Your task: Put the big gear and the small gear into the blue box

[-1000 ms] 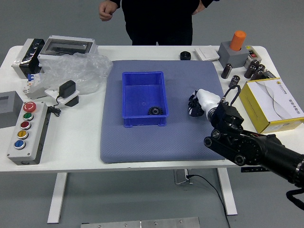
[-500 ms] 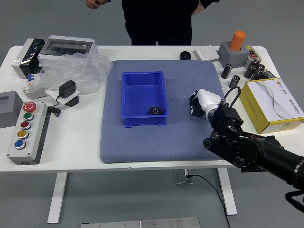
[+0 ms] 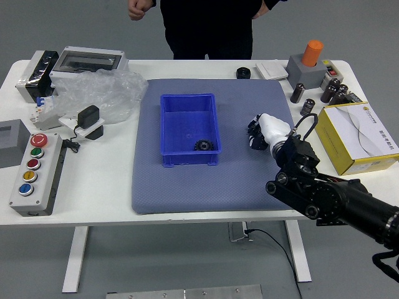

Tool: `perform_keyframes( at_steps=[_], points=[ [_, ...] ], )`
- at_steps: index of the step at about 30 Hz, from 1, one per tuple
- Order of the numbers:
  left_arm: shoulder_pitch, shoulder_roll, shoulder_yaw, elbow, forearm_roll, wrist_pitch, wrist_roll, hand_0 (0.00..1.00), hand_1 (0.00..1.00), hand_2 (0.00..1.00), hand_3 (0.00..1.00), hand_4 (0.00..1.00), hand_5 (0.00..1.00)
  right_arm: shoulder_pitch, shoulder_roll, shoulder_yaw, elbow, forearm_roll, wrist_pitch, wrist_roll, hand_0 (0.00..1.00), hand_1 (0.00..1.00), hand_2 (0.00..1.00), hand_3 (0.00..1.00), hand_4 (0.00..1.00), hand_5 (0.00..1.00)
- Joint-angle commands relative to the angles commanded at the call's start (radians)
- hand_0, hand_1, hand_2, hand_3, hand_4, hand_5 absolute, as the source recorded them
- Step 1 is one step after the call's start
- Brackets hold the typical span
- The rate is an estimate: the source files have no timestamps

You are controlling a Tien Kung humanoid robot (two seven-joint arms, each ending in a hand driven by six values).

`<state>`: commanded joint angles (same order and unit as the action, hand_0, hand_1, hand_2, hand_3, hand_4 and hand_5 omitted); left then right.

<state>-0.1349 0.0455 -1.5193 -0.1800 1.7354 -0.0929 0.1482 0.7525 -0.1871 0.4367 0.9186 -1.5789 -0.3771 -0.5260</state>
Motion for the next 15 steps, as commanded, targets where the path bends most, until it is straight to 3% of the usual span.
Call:
perform_keyframes(
  at_steps=[15],
  points=[
    [0.003, 0.002, -0.003, 0.0, 0.001, -0.002, 0.001, 0.757, 0.741, 0.766, 0.813, 0.585, 0.137, 0.004, -0.028, 0.104, 0.102, -0.115, 0.001, -0.057, 0.704, 0.516, 0.576, 0.599, 0.266, 0.002]
  ],
)
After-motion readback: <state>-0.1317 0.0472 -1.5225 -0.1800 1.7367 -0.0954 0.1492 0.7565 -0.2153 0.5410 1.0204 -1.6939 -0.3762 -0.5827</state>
